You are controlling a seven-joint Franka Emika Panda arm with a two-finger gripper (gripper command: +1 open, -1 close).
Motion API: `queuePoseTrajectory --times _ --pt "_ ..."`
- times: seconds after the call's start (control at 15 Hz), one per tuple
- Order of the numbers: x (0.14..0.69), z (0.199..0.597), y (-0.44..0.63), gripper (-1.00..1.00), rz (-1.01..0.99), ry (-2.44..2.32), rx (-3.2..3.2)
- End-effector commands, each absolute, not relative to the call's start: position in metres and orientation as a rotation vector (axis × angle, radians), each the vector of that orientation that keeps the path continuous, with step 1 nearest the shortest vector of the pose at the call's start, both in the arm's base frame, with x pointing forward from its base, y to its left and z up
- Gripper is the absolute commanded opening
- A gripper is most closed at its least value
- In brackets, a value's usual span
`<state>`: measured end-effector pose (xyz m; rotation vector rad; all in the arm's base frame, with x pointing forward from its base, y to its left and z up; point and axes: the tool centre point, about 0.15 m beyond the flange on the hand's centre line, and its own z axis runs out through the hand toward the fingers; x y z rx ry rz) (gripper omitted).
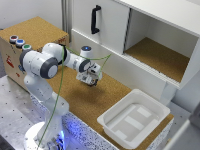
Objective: Lift the purple block
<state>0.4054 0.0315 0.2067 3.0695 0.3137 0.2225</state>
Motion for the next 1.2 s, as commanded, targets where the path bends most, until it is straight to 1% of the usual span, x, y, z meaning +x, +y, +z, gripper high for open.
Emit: queuePoseTrajectory --times 0.0,0.2,0.4,0.8,0.93,1.13 --pt "0.423 0.189 0.025 -1.00 0.240 0.268 3.060" --pt "0.419 0.198 0.027 -1.00 0.254 0.256 3.054" --pt "0.414 0.229 0.048 -1.00 0.265 0.292 3.004" --pt "0.394 0.327 0.145 -1.00 0.375 0.705 2.837" --pt "0.384 0.365 0.182 -1.00 0.409 0.901 2.805" --pt "0.370 0.409 0.230 -1.00 0.485 1.193 2.728"
